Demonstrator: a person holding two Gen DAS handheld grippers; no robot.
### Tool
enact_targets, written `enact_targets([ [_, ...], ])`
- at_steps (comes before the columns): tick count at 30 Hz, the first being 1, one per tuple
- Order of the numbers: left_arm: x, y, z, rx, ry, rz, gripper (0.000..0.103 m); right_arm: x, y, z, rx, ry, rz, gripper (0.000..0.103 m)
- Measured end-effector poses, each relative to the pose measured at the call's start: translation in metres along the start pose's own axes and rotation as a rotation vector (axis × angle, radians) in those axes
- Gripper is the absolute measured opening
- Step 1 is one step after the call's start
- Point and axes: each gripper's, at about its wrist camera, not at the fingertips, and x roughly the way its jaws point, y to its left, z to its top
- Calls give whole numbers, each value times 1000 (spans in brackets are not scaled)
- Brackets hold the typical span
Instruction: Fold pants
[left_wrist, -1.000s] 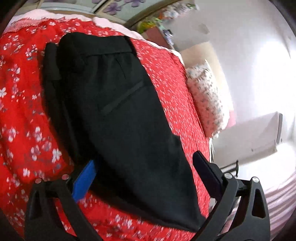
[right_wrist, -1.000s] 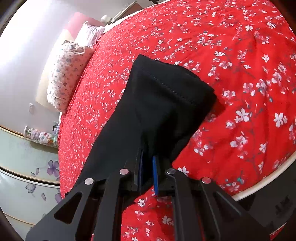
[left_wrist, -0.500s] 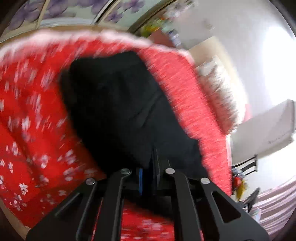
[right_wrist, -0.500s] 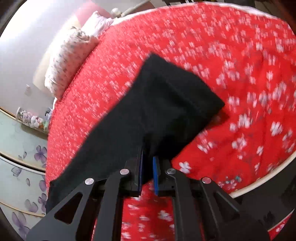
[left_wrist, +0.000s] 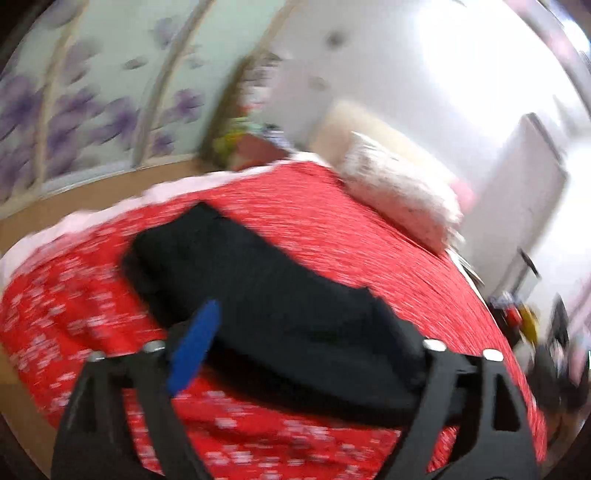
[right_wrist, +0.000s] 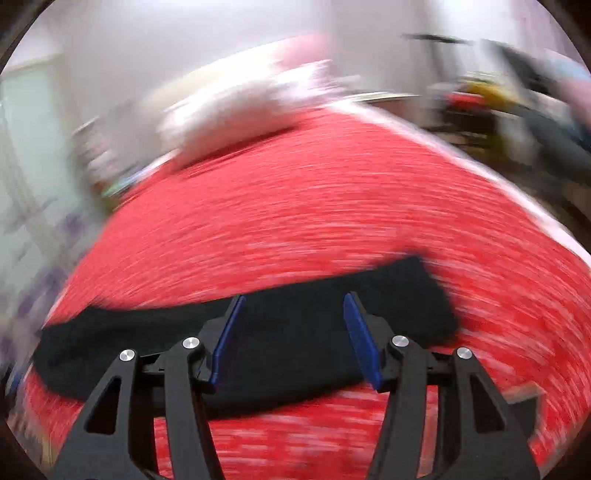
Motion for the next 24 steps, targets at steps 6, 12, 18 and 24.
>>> enact_targets([
  [6,67,-38,-21,35,121,-54,92,96,178,11,-325,221,322,54],
  [12,107,-27,-46,16,169,-50,101,178,307,-12,-599,346,352,50],
  [18,109,-21,-44,8,171,-56,101,239,351,-42,-739,471,291,50],
  [24,107,-16,-49,-1,170,-67,101,248,334,-51,-670,516,315,46],
])
